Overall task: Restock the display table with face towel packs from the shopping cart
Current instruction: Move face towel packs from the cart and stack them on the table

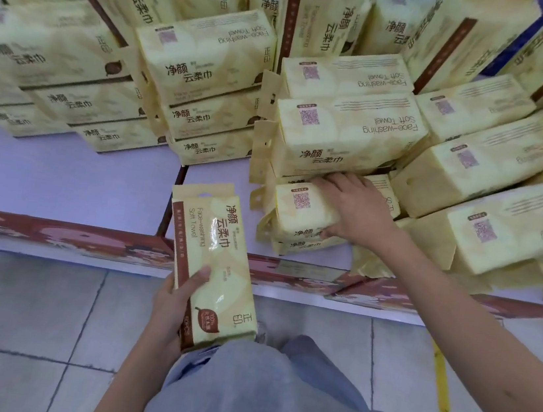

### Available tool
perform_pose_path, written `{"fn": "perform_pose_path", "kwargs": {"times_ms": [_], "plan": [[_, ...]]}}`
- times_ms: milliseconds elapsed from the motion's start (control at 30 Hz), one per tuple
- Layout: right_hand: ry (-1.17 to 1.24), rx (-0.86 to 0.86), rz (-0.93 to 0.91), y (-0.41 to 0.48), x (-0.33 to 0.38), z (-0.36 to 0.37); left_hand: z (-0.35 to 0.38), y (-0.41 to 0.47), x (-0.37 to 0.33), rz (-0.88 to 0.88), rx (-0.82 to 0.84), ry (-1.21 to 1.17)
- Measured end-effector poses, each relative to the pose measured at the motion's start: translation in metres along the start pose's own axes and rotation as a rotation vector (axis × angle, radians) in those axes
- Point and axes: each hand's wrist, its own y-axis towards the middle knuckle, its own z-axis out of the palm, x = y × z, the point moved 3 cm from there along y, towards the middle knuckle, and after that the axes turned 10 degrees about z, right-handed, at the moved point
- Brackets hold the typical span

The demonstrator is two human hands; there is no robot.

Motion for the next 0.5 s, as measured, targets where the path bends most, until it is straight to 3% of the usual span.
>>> {"fn": "perform_pose_path", "kwargs": {"times_ms": [200,367,500], "plan": [[0.098,-0.12,0.103,-0.018,0.001,0.007,0.007,-0.004,-0.002,-0.012,0.049,-0.059],[0.066,-0.059,0.193,-0.029,0.004,0.008,0.014,-0.012,-0.002,-0.016,0.05,-0.155],[0.238,-0.05,0.22,-0.042,0.012,-0.002,0.022,-0.024,-0.005,-0.005,0.057,-0.229]]}}
